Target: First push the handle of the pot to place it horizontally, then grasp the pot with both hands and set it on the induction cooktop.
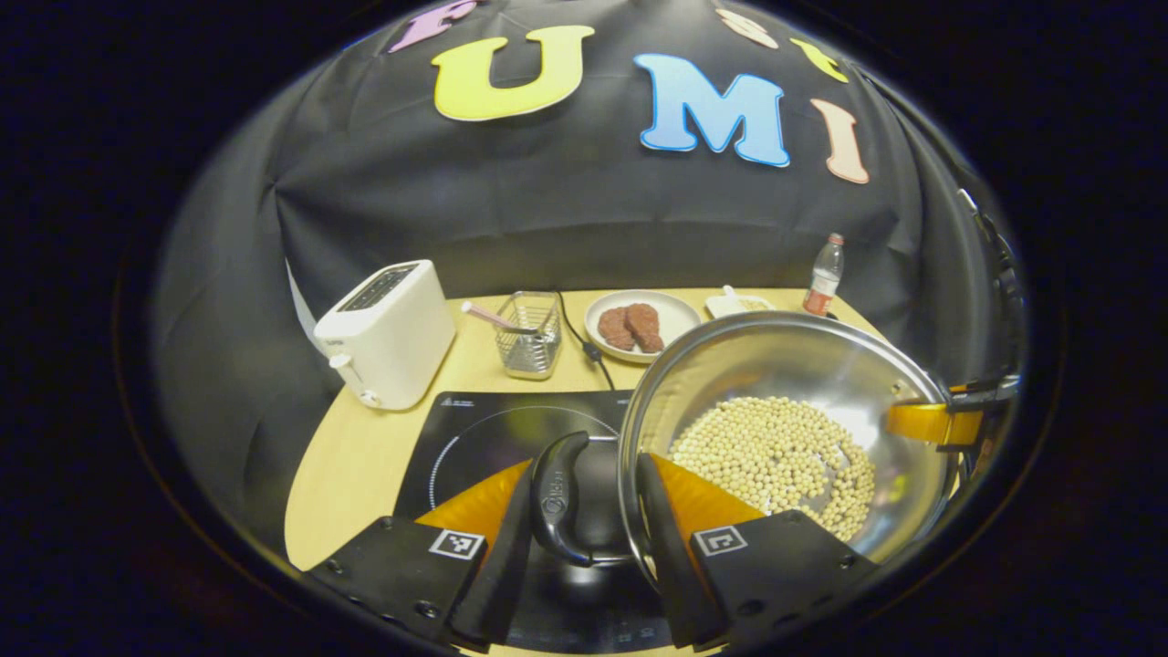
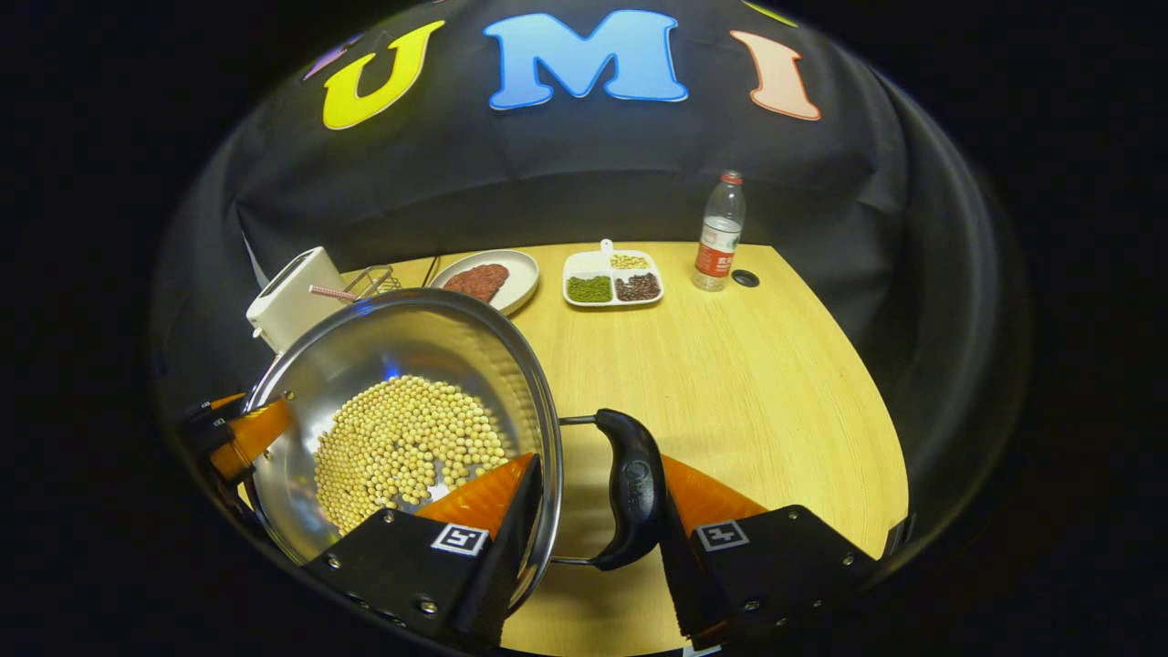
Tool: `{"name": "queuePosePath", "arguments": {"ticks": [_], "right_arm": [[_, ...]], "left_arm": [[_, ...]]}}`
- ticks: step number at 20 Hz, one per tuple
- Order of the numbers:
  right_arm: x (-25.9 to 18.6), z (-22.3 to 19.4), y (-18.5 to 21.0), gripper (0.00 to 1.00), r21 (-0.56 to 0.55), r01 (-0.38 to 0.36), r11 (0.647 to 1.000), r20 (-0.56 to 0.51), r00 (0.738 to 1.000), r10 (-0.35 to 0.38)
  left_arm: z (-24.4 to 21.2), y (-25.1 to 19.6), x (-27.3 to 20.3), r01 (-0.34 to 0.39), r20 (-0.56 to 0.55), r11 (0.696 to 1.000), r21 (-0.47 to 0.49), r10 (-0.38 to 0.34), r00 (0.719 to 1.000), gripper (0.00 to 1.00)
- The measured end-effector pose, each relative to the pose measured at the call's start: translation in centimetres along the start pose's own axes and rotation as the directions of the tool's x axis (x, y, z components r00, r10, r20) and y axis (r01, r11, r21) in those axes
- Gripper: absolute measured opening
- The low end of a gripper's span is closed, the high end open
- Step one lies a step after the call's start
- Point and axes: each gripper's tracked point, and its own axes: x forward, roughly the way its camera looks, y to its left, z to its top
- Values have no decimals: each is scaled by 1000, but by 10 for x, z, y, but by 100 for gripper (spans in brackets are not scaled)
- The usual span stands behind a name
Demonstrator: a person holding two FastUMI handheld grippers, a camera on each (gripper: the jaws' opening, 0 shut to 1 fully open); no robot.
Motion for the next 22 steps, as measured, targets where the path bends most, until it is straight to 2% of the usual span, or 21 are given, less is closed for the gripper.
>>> {"name": "queuePosePath", "arguments": {"ticks": [1,2,3,4,6,7,18,20,22], "right_arm": [[-3,3,8,60,-2,0,1000,-2,1000,0],[0,3,16,65,-8,-4,1000,-5,1000,4],[2,3,24,65,-13,-11,1000,-8,1000,11],[5,5,32,65,-14,-15,1000,-12,1000,15],[9,9,49,65,-19,-25,1000,-12,1000,25],[12,10,56,65,-24,-30,999,-13,999,29],[38,25,118,65,-41,-64,997,-33,997,63],[43,24,128,65,-38,-68,997,-40,997,67],[48,23,136,65,-39,-69,997,-42,997,67]], "left_arm": [[0,6,0,-3,4,1000,-9,3,1000,72],[1,14,-1,-10,9,1000,-11,10,1000,69],[0,23,-2,-18,10,1000,-5,18,1000,72],[-1,31,0,-25,9,1000,-8,25,1000,69],[-1,47,2,-38,9,999,-22,38,999,72],[1,55,2,-45,11,999,-26,45,999,69],[13,127,19,-70,11,997,-36,71,997,69],[10,138,23,-70,9,997,-42,70,998,72],[9,149,26,-71,8,996,-49,71,997,69]]}}
